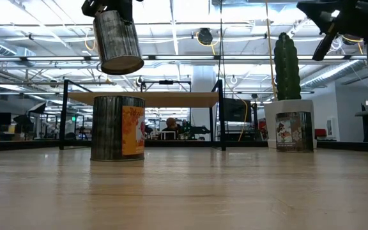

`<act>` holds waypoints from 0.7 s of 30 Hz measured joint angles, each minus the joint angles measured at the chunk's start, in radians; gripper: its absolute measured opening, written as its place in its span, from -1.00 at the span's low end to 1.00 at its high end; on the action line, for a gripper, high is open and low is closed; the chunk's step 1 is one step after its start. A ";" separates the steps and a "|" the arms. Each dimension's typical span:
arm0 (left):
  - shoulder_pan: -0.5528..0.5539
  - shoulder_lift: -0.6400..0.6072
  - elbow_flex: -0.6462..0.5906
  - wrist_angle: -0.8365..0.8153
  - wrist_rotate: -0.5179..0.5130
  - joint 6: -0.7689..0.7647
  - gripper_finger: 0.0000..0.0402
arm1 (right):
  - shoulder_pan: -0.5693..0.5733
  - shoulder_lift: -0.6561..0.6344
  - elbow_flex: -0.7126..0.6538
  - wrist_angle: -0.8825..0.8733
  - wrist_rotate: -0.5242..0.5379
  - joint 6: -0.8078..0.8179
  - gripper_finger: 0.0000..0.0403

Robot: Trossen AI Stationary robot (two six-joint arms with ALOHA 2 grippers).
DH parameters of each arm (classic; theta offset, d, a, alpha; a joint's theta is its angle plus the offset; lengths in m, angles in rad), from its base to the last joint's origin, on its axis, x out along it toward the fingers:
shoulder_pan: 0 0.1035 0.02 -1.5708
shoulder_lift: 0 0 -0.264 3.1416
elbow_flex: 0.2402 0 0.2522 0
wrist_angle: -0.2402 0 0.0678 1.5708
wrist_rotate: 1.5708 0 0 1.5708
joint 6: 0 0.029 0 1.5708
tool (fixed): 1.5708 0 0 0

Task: Pick & Place candle stick holders
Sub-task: Put the top orange scented candle on the shelf

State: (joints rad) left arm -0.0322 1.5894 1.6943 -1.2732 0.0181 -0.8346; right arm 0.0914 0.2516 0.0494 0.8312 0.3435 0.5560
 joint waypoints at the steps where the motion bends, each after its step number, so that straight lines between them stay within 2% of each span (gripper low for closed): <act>1: 0.000 0.000 0.000 0.000 -0.002 0.013 -1.00 | 0.000 0.000 0.000 0.007 0.000 0.000 -1.00; 13: 0.000 0.000 0.000 0.001 0.007 0.120 -1.00 | 0.000 0.000 0.000 0.040 0.000 0.017 -1.00; 21: 0.000 0.000 0.000 0.000 0.018 0.161 -1.00 | 0.000 0.029 0.000 -0.016 -0.007 0.110 -0.95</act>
State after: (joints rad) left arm -0.0322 1.5894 1.6943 -1.2732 0.0360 -0.6733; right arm 0.0914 0.2811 0.0494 0.8149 0.3364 0.6657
